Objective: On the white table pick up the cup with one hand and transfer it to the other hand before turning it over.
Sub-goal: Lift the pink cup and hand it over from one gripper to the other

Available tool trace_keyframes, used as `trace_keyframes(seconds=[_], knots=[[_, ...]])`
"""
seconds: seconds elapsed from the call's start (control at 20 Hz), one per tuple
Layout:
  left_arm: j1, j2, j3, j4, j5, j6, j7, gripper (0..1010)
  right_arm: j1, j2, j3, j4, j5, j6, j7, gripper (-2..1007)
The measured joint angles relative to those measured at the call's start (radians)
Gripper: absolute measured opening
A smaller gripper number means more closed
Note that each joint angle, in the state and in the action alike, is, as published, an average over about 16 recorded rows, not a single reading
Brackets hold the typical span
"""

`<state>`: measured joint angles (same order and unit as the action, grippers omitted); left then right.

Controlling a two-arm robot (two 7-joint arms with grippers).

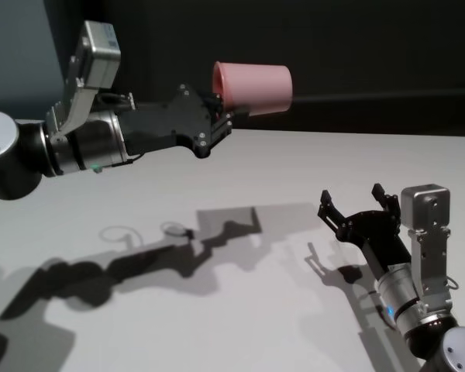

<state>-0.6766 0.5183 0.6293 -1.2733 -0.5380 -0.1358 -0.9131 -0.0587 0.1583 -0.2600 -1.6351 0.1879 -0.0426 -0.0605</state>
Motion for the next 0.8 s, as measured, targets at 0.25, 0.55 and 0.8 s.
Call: trace_keyframes(seconds=[0.25, 0.55, 0.8], knots=[[0.004, -0.056, 0.0, 0.022, -0.04, -0.008, -0.008, 50, 0.0, 0.0, 0.0, 0.0, 0.0, 0.0, 0.0, 1000], [-0.002, -0.103, 0.015, 0.052, -0.069, -0.013, -0.028, 50, 0.0, 0.0, 0.0, 0.0, 0.0, 0.0, 0.0, 1000], [-0.01, -0.122, 0.038, 0.069, -0.07, -0.016, -0.048, 50, 0.0, 0.0, 0.0, 0.0, 0.0, 0.0, 0.0, 1000]])
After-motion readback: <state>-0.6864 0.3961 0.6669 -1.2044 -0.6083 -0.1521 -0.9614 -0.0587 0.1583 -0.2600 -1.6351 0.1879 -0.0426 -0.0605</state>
